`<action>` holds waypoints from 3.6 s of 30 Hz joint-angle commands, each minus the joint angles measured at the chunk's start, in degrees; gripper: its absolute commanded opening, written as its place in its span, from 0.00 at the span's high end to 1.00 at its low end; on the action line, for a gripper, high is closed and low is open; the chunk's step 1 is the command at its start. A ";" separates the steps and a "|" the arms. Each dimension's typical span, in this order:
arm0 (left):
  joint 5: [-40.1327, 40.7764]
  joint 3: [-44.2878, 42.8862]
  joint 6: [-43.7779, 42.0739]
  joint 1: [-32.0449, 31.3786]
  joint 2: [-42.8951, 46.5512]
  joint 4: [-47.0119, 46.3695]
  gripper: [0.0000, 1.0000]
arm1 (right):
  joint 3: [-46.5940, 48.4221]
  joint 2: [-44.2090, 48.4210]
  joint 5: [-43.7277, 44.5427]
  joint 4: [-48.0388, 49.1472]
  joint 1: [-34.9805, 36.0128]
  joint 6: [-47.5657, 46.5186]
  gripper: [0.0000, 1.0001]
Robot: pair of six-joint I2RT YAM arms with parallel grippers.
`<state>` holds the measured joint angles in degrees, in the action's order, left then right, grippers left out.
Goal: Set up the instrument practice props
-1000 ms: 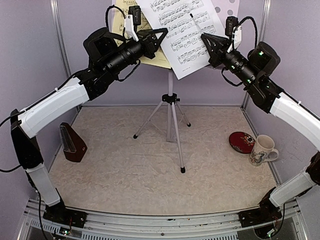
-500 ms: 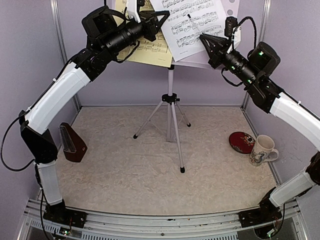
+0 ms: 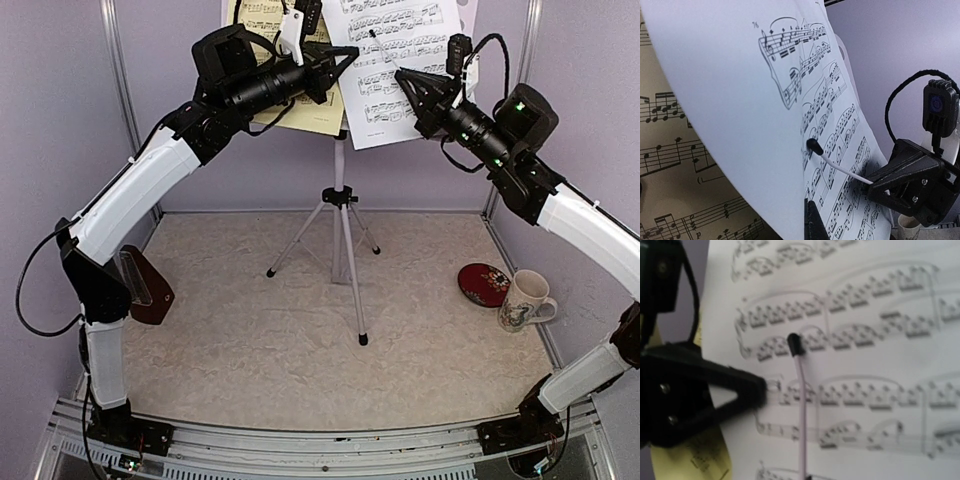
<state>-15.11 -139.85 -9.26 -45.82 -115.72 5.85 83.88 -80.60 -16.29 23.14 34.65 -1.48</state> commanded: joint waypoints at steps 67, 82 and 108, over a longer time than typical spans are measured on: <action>6.04 22.28 8.30 -2.87 9.89 -10.97 0.69 | -3.36 10.61 -4.17 -13.43 -19.78 16.38 0.68; 8.33 18.84 9.69 -2.78 7.87 -11.52 0.99 | -6.08 10.63 -5.63 -10.48 -19.98 17.37 1.00; 9.02 10.04 6.82 -2.69 2.81 -10.42 1.00 | -16.09 11.36 -6.58 -2.34 -19.98 20.28 1.00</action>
<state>-7.42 -127.70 -1.61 -48.64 -113.01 -3.95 68.97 -69.28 -22.59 19.03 15.29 17.72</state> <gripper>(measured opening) 0.008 0.006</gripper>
